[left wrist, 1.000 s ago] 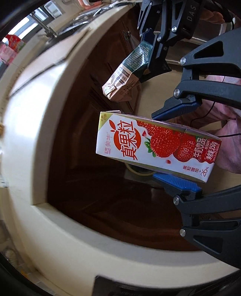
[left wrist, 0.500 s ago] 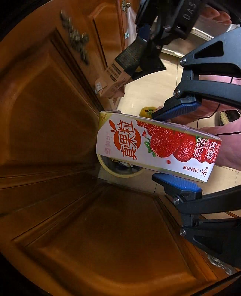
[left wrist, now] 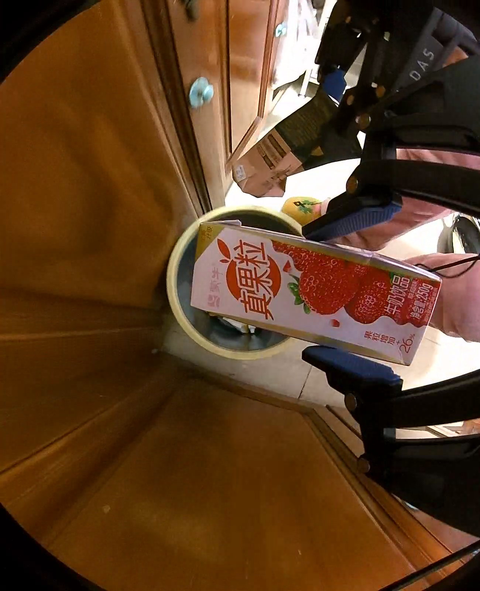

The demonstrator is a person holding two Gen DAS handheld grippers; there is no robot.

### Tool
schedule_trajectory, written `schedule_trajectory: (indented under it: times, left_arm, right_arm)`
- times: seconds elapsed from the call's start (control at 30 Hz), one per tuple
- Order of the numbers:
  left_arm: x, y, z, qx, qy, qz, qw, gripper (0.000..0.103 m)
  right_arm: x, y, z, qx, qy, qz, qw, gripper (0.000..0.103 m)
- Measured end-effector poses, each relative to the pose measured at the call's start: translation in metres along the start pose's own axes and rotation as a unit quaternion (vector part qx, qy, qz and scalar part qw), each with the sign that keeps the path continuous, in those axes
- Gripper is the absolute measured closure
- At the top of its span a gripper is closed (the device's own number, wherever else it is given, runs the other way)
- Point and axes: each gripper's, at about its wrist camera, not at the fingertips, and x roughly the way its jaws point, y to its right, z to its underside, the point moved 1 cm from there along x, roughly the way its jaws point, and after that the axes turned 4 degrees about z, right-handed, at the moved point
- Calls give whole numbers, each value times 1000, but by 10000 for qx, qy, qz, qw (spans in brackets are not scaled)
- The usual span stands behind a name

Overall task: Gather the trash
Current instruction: 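Open both tools to drop the cartons into the bin, then raise both tools back over the counter toward the loofah and bag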

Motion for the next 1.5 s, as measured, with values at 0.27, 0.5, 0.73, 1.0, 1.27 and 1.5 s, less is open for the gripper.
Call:
schedule_trajectory:
  times: [0.27, 0.5, 0.73, 1.0, 1.27, 1.5]
  left_arm:
    - [14, 0, -6, -86, -185, -263, 9994, 20]
    - [10, -15, -14, -217, -98, -251, 9994, 17]
    - [-4, -3, -17, -49, 65, -319, 9995, 17]
    - [-50, 7, -20, -2, 342, -208, 9992, 17]
    - [-104, 24, -12, 147, 501, -54, 9986, 17]
    - [-181, 54, 4, 641, 746, -142, 9950, 17]
  right_arm:
    - [23, -4, -25, 61, -80, 1, 9999, 60]
    - [16, -1, -26, 18, 43, 181, 9998, 57]
    - [5, 0, -19, 124, 51, 209, 9997, 57]
    - [-20, -5, -8, 155, 165, 202, 9995, 57]
    - [-65, -11, 7, 205, 367, 155, 9990, 57]
    - [-137, -24, 29, 237, 765, 58, 9968, 57]
